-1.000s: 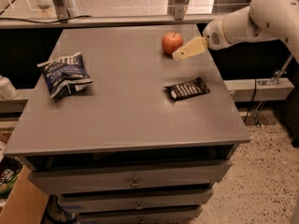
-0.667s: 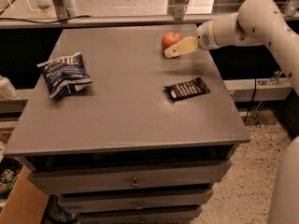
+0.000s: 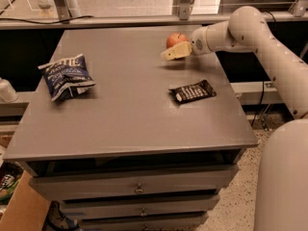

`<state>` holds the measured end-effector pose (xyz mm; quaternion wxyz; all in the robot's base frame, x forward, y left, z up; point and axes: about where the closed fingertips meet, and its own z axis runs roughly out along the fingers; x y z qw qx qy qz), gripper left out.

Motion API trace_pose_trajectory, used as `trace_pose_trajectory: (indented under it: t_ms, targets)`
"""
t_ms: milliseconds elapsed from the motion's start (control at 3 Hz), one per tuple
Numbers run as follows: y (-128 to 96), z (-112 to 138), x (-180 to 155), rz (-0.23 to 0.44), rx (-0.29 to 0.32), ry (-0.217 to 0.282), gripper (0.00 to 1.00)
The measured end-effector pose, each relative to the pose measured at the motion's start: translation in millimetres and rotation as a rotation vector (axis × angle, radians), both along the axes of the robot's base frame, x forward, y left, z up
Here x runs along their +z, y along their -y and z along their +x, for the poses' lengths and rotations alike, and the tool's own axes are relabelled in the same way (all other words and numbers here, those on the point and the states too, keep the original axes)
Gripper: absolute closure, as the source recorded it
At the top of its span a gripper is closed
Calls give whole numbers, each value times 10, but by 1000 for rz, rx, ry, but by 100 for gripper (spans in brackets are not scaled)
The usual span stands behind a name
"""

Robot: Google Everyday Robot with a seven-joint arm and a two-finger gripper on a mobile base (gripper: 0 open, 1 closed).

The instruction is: Move apple near blue chip bag

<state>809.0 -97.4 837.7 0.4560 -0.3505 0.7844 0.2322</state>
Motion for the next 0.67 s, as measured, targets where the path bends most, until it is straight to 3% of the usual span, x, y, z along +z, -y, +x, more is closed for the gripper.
trace_pose_trajectory:
  t_ms: [667]
  targets:
    - [-40,47,-39,-5,5,21,40]
